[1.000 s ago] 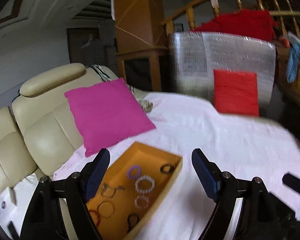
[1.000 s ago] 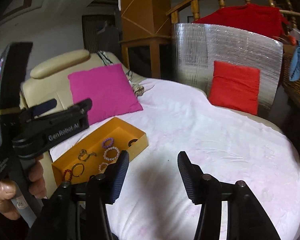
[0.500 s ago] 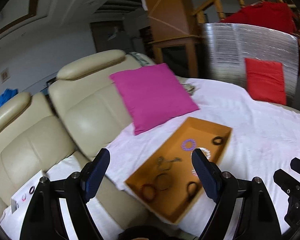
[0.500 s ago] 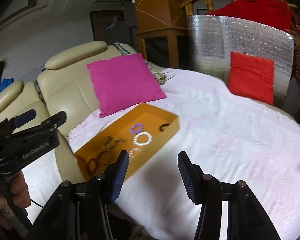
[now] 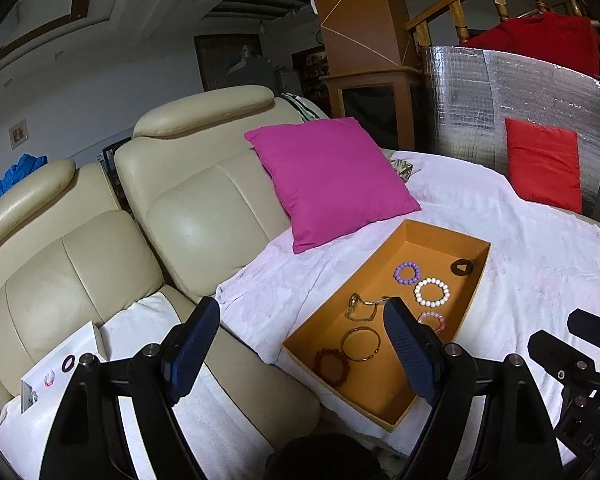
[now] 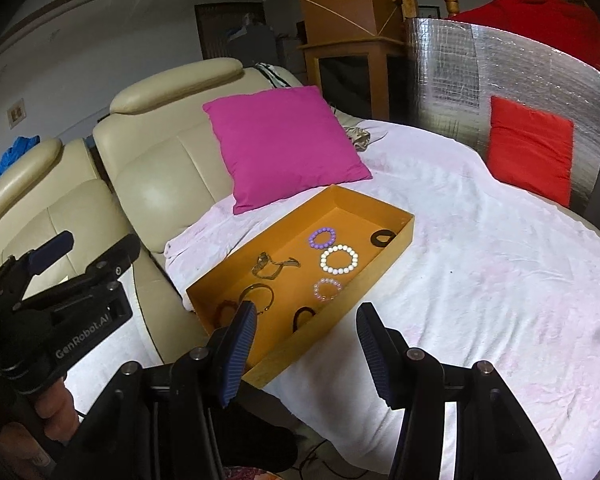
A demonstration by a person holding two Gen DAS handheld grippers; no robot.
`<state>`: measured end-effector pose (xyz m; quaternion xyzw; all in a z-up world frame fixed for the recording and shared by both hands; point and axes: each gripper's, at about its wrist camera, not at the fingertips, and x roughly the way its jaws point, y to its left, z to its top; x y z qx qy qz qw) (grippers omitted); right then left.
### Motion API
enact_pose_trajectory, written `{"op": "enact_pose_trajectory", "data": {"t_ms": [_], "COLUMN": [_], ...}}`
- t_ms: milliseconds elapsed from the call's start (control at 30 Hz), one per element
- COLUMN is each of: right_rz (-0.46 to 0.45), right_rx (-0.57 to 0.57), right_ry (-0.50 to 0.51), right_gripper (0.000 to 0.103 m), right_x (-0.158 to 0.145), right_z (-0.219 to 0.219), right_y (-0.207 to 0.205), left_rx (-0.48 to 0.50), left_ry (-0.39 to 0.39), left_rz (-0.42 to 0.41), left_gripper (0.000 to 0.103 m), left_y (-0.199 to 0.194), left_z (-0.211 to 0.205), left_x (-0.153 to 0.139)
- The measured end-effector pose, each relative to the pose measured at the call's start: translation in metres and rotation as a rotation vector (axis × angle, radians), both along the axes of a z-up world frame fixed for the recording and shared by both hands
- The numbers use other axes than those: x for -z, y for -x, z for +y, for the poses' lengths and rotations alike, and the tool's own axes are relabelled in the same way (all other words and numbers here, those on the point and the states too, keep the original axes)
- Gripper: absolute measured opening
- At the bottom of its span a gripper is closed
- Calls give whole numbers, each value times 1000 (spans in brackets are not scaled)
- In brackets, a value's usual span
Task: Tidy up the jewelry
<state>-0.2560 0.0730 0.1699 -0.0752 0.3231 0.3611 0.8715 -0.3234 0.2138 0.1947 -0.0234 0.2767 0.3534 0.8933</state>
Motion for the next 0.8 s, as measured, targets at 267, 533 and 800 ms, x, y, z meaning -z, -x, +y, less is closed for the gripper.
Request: {"op": "enact_pose_trajectory", "data": {"t_ms": [267,533,800], "right_rz": [5,4,5], "right_rx": [11,18,21], "right_ry": [6,13,14], "right_gripper": [56,56,56], "right_x": [2,2,4], "right_z": [4,9,9], "right_y": [-4,-5,-8], "left_rx": [-2,5,7], "left_ry": [31,60,78], "left_rz": [-6,-1,5], "left_gripper": [84,84,84], "left_y": [2,0,-4], "left_z": [9,15,20], "left_x": [6,11,16]}}
